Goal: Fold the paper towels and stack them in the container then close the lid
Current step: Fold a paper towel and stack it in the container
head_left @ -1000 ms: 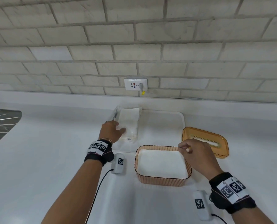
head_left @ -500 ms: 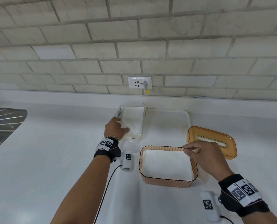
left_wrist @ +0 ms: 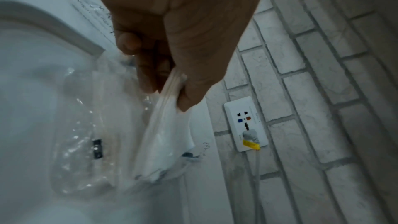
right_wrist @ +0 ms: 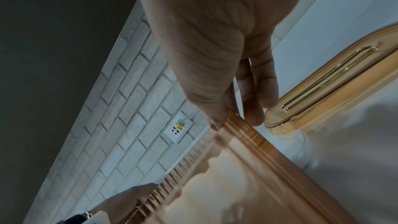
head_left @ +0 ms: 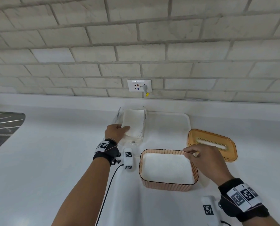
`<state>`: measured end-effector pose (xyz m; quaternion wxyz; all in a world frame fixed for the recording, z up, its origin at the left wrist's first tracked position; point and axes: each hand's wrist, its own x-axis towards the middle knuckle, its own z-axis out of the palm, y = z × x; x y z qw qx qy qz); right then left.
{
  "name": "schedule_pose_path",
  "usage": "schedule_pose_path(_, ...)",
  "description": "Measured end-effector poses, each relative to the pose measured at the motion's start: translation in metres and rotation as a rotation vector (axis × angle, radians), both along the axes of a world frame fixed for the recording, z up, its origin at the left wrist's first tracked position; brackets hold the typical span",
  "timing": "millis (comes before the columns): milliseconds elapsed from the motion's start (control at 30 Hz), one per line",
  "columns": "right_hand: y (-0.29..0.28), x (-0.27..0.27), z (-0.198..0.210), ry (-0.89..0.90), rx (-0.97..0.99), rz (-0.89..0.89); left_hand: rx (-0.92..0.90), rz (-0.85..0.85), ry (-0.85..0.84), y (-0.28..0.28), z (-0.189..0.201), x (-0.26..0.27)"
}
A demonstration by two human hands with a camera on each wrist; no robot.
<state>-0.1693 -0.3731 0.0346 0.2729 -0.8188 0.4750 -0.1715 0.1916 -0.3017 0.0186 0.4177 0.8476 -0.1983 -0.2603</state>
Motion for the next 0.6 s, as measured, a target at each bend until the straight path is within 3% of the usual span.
schedule_pose_path(133,0.003,0.002,0.012,0.030,0.027,0.011,-0.270,0.104,0.075,0.003,0.023,-0.004)
schedule_pose_path(233,0.010,0.008,0.026,-0.065,0.031,0.035,-0.455,0.081,0.119,0.013,0.052,-0.017)
schedule_pose_path(433,0.021,0.027,0.050,-0.343,0.324,0.099,-0.576,-0.202,0.204,0.055,0.108,-0.066)
schedule_pose_path(533,0.023,0.031,0.051,-0.568,0.590,0.109,-0.580,-0.329,0.331,0.068,0.113,-0.092)
schedule_pose_path(600,0.025,0.026,0.055,-0.608,0.678,0.141,-0.578,-0.374,0.374,0.071,0.105,-0.106)
